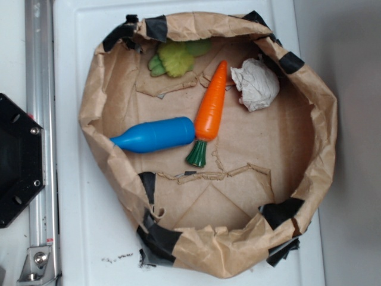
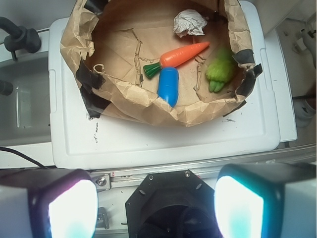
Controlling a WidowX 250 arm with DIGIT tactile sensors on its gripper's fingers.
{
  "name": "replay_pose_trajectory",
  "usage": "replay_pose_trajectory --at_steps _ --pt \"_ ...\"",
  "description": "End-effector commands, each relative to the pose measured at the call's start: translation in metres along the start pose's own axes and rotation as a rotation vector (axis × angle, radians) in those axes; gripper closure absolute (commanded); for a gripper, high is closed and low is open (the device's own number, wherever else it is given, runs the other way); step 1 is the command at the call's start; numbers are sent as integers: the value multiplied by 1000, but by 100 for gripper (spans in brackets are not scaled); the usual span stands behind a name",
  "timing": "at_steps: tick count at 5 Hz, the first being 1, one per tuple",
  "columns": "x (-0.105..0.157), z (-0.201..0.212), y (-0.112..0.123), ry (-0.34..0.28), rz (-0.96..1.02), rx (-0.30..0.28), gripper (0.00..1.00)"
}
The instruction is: Grab the white paper.
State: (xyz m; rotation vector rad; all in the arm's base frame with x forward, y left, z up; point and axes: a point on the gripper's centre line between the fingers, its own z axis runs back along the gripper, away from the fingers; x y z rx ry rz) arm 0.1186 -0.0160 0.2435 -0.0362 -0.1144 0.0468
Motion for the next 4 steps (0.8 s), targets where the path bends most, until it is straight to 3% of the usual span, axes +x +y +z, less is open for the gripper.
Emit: replay_pose_trajectory --at_steps 1,2,4 --pt "0 0 0 0 0 0 0" --pt "37 -31 20 -41 100 101 0" --pt "102 -79 26 -312 125 -48 0"
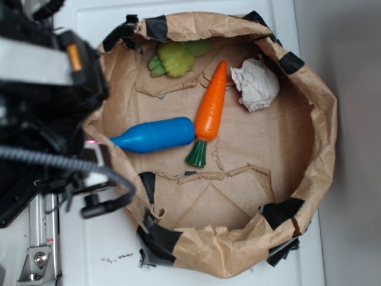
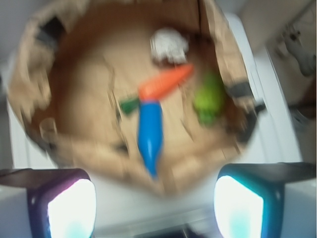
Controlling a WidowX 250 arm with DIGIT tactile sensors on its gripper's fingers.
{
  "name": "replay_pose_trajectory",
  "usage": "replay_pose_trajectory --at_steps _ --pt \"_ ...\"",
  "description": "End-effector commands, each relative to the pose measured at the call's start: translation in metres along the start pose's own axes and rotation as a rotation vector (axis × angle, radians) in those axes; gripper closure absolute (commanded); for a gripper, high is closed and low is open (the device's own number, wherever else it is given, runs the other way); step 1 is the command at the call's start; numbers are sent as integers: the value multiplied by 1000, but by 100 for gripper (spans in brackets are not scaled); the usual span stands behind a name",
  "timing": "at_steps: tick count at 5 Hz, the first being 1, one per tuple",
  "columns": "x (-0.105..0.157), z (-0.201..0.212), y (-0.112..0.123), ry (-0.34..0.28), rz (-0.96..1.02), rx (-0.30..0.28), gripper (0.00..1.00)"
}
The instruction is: Grab the white paper.
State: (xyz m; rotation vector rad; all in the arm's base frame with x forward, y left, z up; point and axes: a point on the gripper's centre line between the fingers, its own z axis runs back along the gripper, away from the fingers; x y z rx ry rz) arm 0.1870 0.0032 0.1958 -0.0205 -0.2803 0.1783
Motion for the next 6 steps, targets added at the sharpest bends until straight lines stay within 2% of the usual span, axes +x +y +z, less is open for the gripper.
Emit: replay_pose_trajectory --at_steps 1,2,4,5,6 --pt "61 -91 11 -57 55 19 0" --pt "77 -124 21 -35 101 95 0" --pt "106 -159 38 -11 163 154 0" --pt "122 -170 43 -2 178 130 0" --pt "118 -187 28 71 122 133 0"
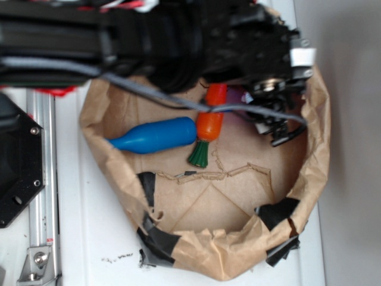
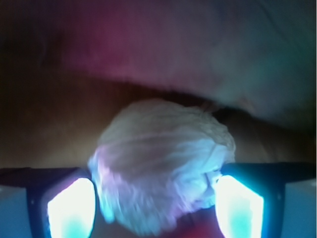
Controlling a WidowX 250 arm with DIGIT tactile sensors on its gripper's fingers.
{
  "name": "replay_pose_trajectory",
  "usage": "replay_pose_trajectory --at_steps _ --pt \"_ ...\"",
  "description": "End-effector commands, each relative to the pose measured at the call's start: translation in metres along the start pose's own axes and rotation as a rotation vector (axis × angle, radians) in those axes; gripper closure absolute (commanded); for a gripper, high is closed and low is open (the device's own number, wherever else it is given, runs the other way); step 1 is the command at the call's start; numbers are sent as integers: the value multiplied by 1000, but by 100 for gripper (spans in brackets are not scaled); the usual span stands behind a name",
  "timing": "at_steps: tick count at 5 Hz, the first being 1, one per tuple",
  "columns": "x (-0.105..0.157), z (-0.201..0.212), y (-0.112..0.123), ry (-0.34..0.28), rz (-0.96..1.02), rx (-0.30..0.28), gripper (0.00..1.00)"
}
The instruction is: Grab the white paper.
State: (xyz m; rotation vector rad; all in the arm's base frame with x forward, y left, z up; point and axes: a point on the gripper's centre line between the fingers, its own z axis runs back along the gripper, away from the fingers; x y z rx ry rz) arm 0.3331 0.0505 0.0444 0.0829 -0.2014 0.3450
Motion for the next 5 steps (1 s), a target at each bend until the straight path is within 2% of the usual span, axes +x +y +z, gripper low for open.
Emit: replay_pose_trajectory --at_steps 1,2,3,4,5 --pt "-6 -9 -17 36 -98 -59 100" --pt "-14 -16 -22 44 -129 -19 100" --pt "-14 -19 -11 57 -117 -8 100" --pt "-28 -3 0 71 -133 -29 100" --pt "-71 47 -2 109 -286 -69 100"
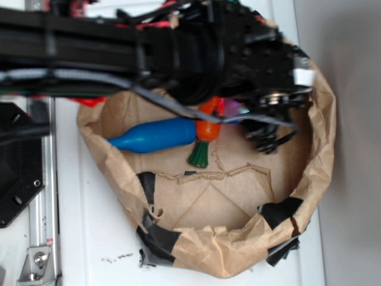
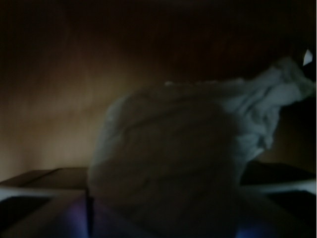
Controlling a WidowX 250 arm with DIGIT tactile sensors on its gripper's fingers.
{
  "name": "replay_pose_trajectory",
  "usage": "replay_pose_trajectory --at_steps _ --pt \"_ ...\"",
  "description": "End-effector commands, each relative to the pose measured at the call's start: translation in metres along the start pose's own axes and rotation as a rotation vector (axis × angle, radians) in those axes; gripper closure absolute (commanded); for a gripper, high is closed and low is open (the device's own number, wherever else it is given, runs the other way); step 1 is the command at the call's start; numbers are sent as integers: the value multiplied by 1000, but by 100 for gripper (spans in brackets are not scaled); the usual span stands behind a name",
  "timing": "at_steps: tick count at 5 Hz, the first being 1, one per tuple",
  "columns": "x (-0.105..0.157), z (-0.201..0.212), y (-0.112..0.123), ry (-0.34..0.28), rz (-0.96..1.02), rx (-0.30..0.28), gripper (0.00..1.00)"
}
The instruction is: Grab the white paper.
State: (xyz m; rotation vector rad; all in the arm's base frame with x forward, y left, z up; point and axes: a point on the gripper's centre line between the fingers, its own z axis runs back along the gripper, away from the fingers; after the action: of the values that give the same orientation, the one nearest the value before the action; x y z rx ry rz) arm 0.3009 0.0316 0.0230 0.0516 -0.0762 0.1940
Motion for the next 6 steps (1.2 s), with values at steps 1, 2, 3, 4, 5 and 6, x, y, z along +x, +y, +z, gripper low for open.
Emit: replay_pose_trajectory --at_steps 1,2,3,4,5,6 --pt "-82 107 -5 43 -300 -87 100" --pt "-94 127 3 71 -371 -92 100" --pt "-88 134 7 63 -384 -84 100" --pt "-61 151 3 -23 -363 -55 100" --pt "-39 157 3 -55 -342 -49 100" --pt "-37 153 8 -64 -314 -26 100"
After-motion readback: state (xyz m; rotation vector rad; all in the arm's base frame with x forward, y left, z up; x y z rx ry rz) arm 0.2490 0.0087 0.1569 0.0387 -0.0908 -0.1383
